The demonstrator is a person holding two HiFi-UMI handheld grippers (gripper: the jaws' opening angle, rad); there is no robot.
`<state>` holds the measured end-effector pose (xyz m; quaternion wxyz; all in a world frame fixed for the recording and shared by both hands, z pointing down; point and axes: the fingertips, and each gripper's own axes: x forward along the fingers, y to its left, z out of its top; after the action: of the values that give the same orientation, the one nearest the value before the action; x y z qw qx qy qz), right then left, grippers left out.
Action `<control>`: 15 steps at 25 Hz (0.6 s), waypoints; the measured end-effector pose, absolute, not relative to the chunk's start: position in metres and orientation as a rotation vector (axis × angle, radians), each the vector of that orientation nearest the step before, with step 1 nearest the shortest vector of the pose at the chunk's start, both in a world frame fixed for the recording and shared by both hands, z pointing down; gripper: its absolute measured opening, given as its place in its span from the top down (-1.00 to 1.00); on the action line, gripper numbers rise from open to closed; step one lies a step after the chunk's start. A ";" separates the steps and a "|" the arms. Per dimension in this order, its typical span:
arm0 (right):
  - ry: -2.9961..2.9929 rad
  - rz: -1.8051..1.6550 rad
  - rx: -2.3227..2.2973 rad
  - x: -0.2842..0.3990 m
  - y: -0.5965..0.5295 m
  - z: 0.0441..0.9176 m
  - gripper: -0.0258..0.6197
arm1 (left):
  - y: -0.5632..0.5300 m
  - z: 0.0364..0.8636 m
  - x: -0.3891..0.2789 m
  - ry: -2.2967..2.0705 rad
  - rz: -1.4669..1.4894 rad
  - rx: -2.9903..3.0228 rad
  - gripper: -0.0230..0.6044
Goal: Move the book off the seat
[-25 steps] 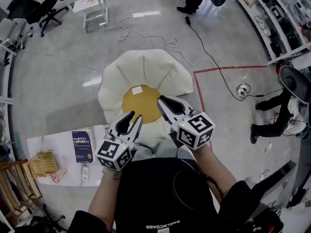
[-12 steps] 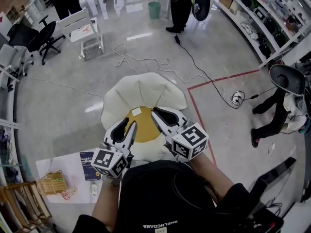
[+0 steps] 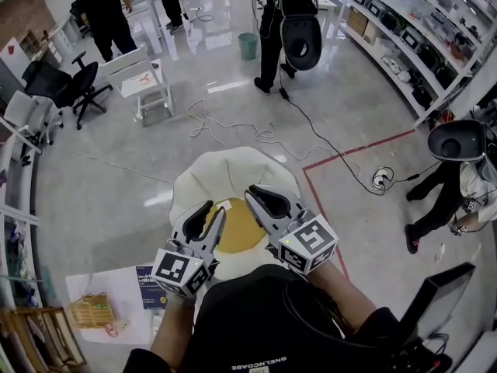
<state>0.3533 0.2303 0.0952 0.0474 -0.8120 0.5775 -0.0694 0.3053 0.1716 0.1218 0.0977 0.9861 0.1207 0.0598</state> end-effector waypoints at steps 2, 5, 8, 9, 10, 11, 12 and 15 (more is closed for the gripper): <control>1.773 -0.183 -2.479 0.354 0.229 0.090 0.76 | 0.173 0.113 0.309 0.369 0.148 2.927 0.56; 1.788 -0.169 -2.480 0.351 0.227 0.089 0.76 | 0.176 0.105 0.309 0.379 0.119 2.930 0.56; 1.791 -0.168 -2.480 0.352 0.229 0.088 0.76 | 0.180 0.102 0.313 0.386 0.115 2.937 0.56; 1.793 -0.168 -2.481 0.352 0.230 0.088 0.76 | 0.182 0.103 0.314 0.386 0.123 2.937 0.56; 1.795 -0.167 -2.481 0.352 0.230 0.089 0.76 | 0.182 0.105 0.315 0.382 0.132 2.934 0.56; 1.797 -0.167 -2.480 0.353 0.231 0.089 0.76 | 0.182 0.107 0.316 0.377 0.138 2.930 0.56; 1.795 -0.168 -2.477 0.353 0.230 0.090 0.76 | 0.181 0.108 0.317 0.372 0.143 2.925 0.56; 1.783 -0.176 -2.467 0.354 0.228 0.093 0.76 | 0.176 0.109 0.317 0.360 0.140 2.923 0.56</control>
<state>0.3540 0.2284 0.0926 0.0463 -0.8083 0.5841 -0.0576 0.3174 0.1758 0.1089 0.0966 0.9867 0.1215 0.0472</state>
